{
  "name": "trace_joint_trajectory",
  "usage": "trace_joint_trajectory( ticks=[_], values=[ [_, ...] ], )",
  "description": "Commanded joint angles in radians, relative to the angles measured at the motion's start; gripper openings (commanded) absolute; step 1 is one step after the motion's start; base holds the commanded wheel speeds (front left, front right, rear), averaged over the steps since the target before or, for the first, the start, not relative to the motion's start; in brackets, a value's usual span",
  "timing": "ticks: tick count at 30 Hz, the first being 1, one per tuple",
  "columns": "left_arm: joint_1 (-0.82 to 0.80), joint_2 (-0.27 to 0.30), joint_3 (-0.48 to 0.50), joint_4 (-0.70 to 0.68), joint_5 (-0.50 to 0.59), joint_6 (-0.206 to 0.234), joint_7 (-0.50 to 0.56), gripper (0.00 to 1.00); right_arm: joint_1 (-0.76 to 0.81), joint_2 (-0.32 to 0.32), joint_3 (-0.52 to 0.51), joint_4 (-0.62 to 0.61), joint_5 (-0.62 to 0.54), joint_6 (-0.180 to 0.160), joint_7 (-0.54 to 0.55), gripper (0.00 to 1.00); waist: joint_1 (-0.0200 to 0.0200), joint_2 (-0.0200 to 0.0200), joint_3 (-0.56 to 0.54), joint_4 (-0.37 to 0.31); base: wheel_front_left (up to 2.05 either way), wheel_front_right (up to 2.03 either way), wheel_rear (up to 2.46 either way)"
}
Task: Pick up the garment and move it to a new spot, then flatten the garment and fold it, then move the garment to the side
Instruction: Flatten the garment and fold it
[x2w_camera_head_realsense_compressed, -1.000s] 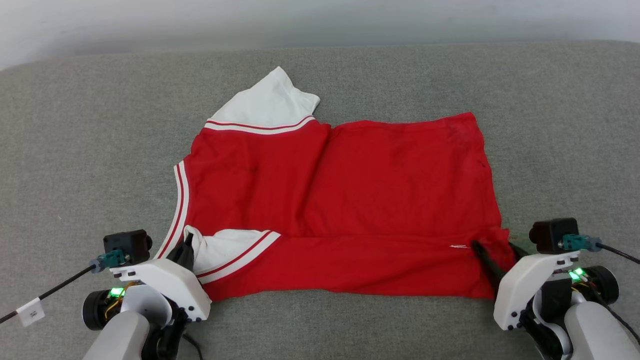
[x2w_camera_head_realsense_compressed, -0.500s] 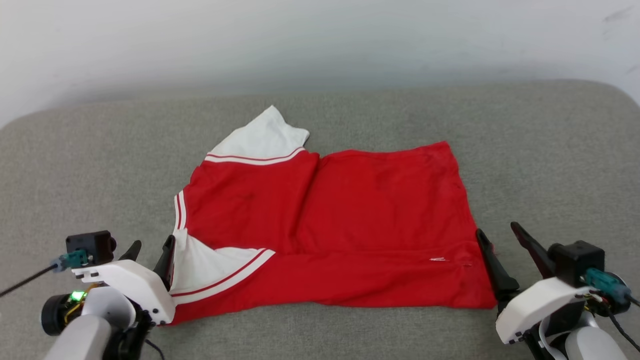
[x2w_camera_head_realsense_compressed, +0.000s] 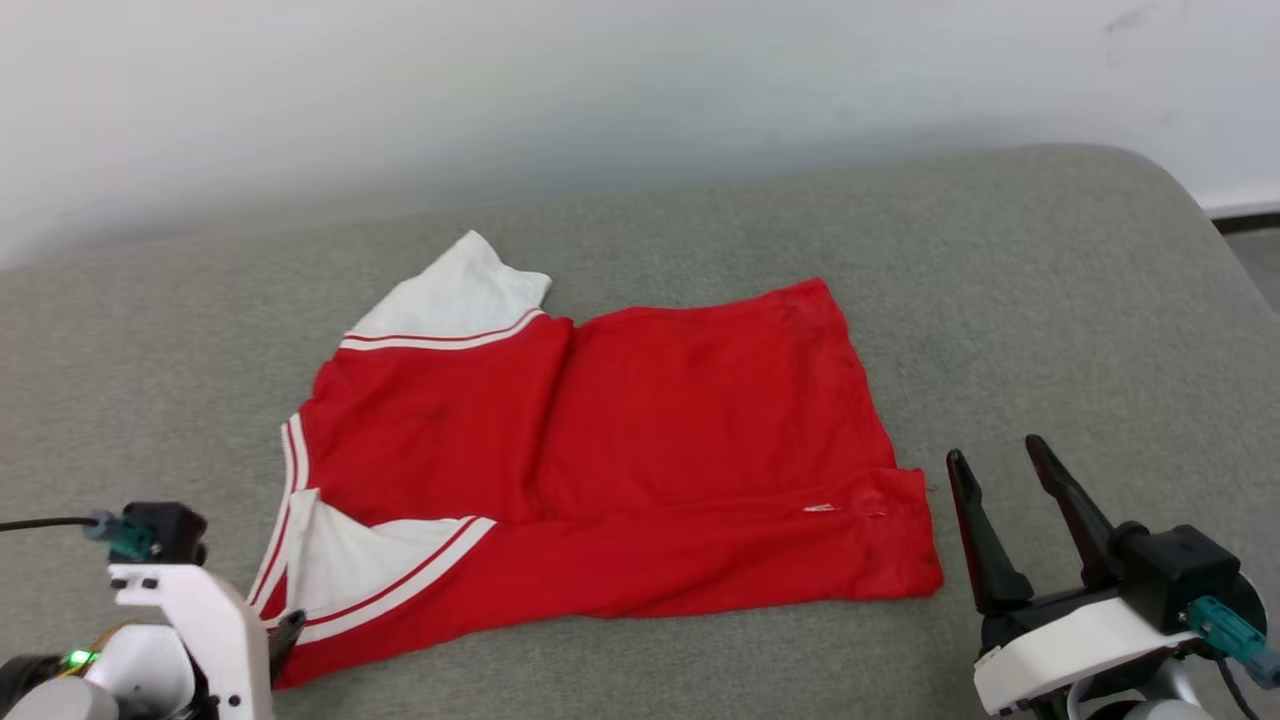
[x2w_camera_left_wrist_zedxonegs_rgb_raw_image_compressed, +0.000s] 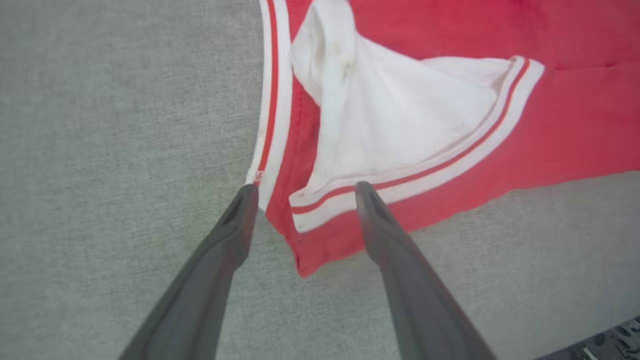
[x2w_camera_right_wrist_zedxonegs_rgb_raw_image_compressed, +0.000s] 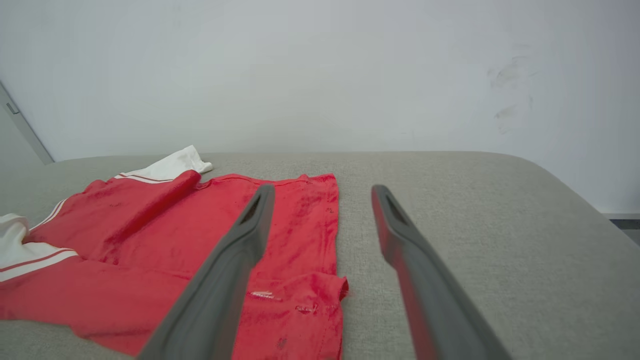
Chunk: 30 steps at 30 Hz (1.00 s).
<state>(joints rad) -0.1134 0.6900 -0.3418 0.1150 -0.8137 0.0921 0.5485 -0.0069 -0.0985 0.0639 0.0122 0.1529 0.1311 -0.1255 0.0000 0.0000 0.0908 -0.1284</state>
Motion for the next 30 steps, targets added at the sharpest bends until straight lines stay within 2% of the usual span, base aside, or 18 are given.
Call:
trace_joint_trajectory(
  ticks=[1,5,8,10,11,16,19,22,27,30],
  values=[
    [0.024,0.009,0.004,0.001,-0.019,0.016,0.031,1.00,0.011,0.011,0.002,-0.011,0.008,-0.001,0.009,1.00,0.0000,0.0000,0.033,-0.030,0.00,0.00,0.00],
    [0.049,0.015,0.008,0.034,-0.037,0.043,0.067,1.00,-0.006,0.023,0.024,-0.017,0.016,-0.001,0.010,1.00,0.0000,0.0000,0.069,-0.062,0.00,0.00,0.00],
    [0.056,-0.022,-0.001,0.065,-0.057,0.043,0.061,1.00,-0.014,0.028,0.028,-0.012,0.023,-0.001,0.012,1.00,0.0000,0.0000,0.089,-0.075,0.00,0.00,0.00],
    [0.057,-0.048,-0.006,0.083,-0.069,0.033,0.051,0.26,-0.010,0.029,0.026,-0.004,0.029,-0.001,0.018,1.00,0.0000,0.0000,0.094,-0.080,0.00,0.00,0.00],
    [0.056,-0.058,-0.006,0.089,-0.073,0.029,0.041,0.00,-0.010,0.029,0.022,-0.003,0.032,-0.001,0.020,1.00,0.0000,0.0000,0.095,-0.080,0.00,0.00,0.00],
    [0.054,-0.071,0.004,0.094,-0.056,0.031,-0.019,0.00,0.001,0.018,-0.004,-0.003,0.068,-0.001,0.069,1.00,0.0000,0.0000,0.080,-0.067,0.00,0.00,0.00],
    [0.051,-0.074,0.014,0.069,-0.033,0.042,-0.074,0.00,0.009,-0.001,-0.033,-0.006,0.087,-0.001,0.136,1.00,0.0000,0.0000,0.063,-0.047,0.00,0.00,0.00],
    [0.047,-0.076,0.024,0.025,-0.006,0.060,-0.123,0.00,0.006,-0.020,-0.056,0.007,0.114,-0.001,0.269,1.00,0.0000,0.0000,0.053,-0.022,0.00,0.00,0.00],
    [0.022,-0.085,0.016,-0.067,0.036,0.085,-0.162,0.00,-0.023,-0.067,-0.064,0.027,0.155,-0.001,0.576,1.00,0.0000,0.0000,0.069,0.028,0.00,0.00,0.00],
    [0.003,-0.091,0.006,-0.112,0.057,0.091,-0.175,0.00,-0.049,-0.081,-0.050,0.022,0.175,-0.001,0.689,1.00,0.0000,0.0000,0.094,0.056,0.00,0.00,0.00]
  ],
)
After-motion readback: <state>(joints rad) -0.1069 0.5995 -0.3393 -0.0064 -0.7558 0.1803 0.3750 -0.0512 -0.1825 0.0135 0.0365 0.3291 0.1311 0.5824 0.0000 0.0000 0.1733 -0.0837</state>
